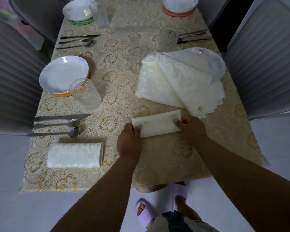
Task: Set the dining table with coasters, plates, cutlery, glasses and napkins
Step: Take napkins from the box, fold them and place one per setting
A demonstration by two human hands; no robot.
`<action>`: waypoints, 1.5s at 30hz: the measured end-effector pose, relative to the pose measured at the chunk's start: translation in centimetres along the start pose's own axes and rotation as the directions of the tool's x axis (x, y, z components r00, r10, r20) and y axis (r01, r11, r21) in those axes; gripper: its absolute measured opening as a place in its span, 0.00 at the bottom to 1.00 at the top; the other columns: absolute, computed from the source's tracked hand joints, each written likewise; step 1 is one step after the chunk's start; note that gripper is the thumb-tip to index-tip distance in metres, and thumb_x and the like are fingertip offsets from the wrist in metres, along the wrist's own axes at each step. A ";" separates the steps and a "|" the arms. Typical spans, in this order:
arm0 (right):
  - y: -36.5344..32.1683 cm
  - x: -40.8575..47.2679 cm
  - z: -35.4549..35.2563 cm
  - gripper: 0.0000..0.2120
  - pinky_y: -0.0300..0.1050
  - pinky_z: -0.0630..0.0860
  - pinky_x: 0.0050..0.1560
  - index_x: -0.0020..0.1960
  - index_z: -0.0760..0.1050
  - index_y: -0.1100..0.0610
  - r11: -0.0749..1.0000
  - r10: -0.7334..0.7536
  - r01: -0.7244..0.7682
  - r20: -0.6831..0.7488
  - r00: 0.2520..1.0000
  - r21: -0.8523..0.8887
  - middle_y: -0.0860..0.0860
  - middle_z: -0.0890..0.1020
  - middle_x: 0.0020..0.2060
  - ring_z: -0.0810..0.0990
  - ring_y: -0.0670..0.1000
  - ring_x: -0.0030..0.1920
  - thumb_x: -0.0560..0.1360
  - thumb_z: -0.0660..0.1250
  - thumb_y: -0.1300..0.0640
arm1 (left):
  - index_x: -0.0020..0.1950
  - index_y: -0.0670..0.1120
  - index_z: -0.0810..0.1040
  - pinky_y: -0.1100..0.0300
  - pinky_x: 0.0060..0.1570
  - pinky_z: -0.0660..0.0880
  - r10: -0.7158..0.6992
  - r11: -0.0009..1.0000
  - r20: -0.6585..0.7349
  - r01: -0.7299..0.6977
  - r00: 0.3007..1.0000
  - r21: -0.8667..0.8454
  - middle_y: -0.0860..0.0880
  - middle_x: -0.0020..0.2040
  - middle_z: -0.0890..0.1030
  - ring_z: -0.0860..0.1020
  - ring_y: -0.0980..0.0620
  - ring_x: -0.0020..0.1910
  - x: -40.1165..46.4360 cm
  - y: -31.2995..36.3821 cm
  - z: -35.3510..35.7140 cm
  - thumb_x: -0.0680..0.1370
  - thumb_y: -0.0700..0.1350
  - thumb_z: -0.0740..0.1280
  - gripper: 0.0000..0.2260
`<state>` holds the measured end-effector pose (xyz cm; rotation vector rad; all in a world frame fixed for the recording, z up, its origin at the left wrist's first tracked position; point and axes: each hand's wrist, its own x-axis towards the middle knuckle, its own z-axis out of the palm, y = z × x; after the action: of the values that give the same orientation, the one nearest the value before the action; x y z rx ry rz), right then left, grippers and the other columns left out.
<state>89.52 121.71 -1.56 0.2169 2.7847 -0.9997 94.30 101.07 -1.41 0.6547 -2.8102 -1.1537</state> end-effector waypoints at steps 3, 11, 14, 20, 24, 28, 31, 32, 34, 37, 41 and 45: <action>-0.6 0.4 0.3 0.17 0.44 0.62 0.33 0.37 0.70 0.56 0.997 0.050 -0.051 -0.023 0.998 -0.066 0.48 0.70 0.29 0.72 0.51 0.35 0.77 0.63 0.45 | 0.55 0.44 0.74 0.56 0.36 0.67 -0.033 0.980 -0.037 0.039 0.999 0.194 0.47 0.44 0.79 0.77 0.47 0.42 0.7 0.4 0.6 0.81 0.57 0.56 0.18; -1.0 1.5 0.5 0.17 0.43 0.64 0.39 0.33 0.64 0.50 0.985 0.141 -0.138 0.022 0.990 -0.102 0.47 0.69 0.31 0.73 0.52 0.40 0.77 0.62 0.45 | 0.55 0.39 0.78 0.48 0.47 0.74 0.512 0.783 -0.145 -0.390 0.847 0.485 0.40 0.49 0.81 0.79 0.38 0.48 1.5 0.7 1.8 0.76 0.44 0.65 0.12; -1.4 1.6 0.1 0.13 0.43 0.66 0.41 0.39 0.71 0.53 0.980 0.162 -0.154 0.049 0.986 -0.126 0.50 0.74 0.36 0.77 0.55 0.45 0.76 0.63 0.45 | 0.73 0.42 0.68 0.42 0.71 0.58 0.644 0.607 0.221 -0.665 0.733 0.435 0.41 0.71 0.70 0.66 0.41 0.72 0.5 -0.2 2.9 0.81 0.53 0.54 0.24; -3.5 -0.5 2.0 0.15 0.53 0.72 0.52 0.57 0.74 0.61 0.820 -0.523 0.359 -0.331 0.785 -0.446 0.59 0.80 0.50 0.77 0.60 0.51 0.73 0.64 0.54 | 0.78 0.48 0.58 0.41 0.73 0.52 0.529 0.619 0.369 -0.645 0.765 0.448 0.44 0.77 0.60 0.54 0.45 0.77 0.9 -1.1 3.5 0.80 0.59 0.49 0.28; -3.8 -0.6 3.8 0.34 0.44 0.52 0.74 0.73 0.64 0.60 0.812 -0.515 0.528 0.122 0.849 -0.248 0.56 0.68 0.71 0.61 0.50 0.74 0.80 0.39 0.40 | 0.77 0.45 0.60 0.41 0.71 0.53 0.530 0.631 0.371 -0.647 0.763 0.429 0.44 0.77 0.61 0.54 0.45 0.77 0.8 -1.0 3.4 0.81 0.56 0.47 0.28; -2.4 0.4 4.2 0.43 0.45 0.39 0.74 0.76 0.51 0.57 0.755 -0.480 0.540 0.248 0.841 -0.371 0.50 0.53 0.76 0.43 0.44 0.74 0.73 0.22 0.36 | 0.76 0.42 0.62 0.42 0.71 0.54 0.518 0.645 0.365 -0.633 0.774 0.428 0.44 0.76 0.64 0.58 0.46 0.77 0.9 -0.7 3.2 0.82 0.56 0.42 0.28; -1.8 1.2 3.6 0.39 0.53 0.49 0.74 0.76 0.56 0.57 0.734 -0.425 0.479 0.224 0.877 -0.481 0.51 0.58 0.75 0.50 0.47 0.74 0.77 0.27 0.38 | 0.75 0.41 0.63 0.42 0.72 0.53 0.485 0.685 0.337 -0.590 0.807 0.427 0.43 0.75 0.65 0.59 0.46 0.76 0.8 -0.7 3.2 0.82 0.56 0.45 0.28; -1.7 1.3 3.5 0.37 0.55 0.52 0.73 0.76 0.57 0.58 0.740 -0.388 0.454 0.237 0.891 -0.496 0.53 0.61 0.75 0.54 0.48 0.75 0.78 0.30 0.39 | 0.76 0.41 0.62 0.42 0.72 0.53 0.467 0.705 0.329 -0.570 0.821 0.422 0.42 0.75 0.64 0.58 0.46 0.76 0.8 -0.7 3.1 0.82 0.56 0.46 0.28; -1.4 1.5 3.4 0.34 0.57 0.54 0.72 0.75 0.58 0.59 0.730 -0.370 0.454 0.263 0.891 -0.510 0.54 0.63 0.74 0.59 0.52 0.75 0.80 0.34 0.40 | 0.76 0.41 0.62 0.43 0.74 0.54 0.434 0.732 0.324 -0.538 0.841 0.418 0.42 0.76 0.63 0.57 0.46 0.77 0.9 -0.6 3.0 0.82 0.56 0.45 0.28; -1.5 1.7 3.4 0.32 0.57 0.53 0.69 0.74 0.61 0.59 0.711 -0.390 0.467 0.257 0.884 -0.525 0.55 0.66 0.72 0.64 0.53 0.73 0.80 0.38 0.41 | 0.76 0.42 0.61 0.46 0.75 0.50 0.404 0.766 0.294 -0.496 0.866 0.408 0.44 0.76 0.62 0.56 0.47 0.77 1.4 -0.3 2.8 0.81 0.56 0.43 0.29; -1.2 1.8 3.4 0.35 0.55 0.45 0.71 0.77 0.54 0.57 0.700 -0.376 0.488 0.311 0.873 -0.521 0.52 0.58 0.75 0.56 0.52 0.76 0.78 0.32 0.39 | 0.69 0.47 0.73 0.44 0.73 0.54 0.382 0.787 0.230 -0.445 0.895 0.428 0.46 0.68 0.74 0.69 0.44 0.69 3.6 0.9 1.9 0.80 0.51 0.50 0.22; -1.2 1.7 3.3 0.33 0.57 0.52 0.69 0.73 0.64 0.59 0.704 -0.379 0.487 0.307 0.873 -0.517 0.55 0.68 0.72 0.65 0.55 0.72 0.81 0.37 0.41 | 0.59 0.47 0.75 0.48 0.68 0.60 0.283 0.727 0.310 -0.414 0.908 0.548 0.48 0.57 0.78 0.73 0.45 0.60 5.5 4.0 0.7 0.79 0.49 0.61 0.12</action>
<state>88.03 118.83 -3.65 -0.6185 2.8583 -0.1498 87.73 101.92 0.04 -0.0289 -3.2812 -0.2452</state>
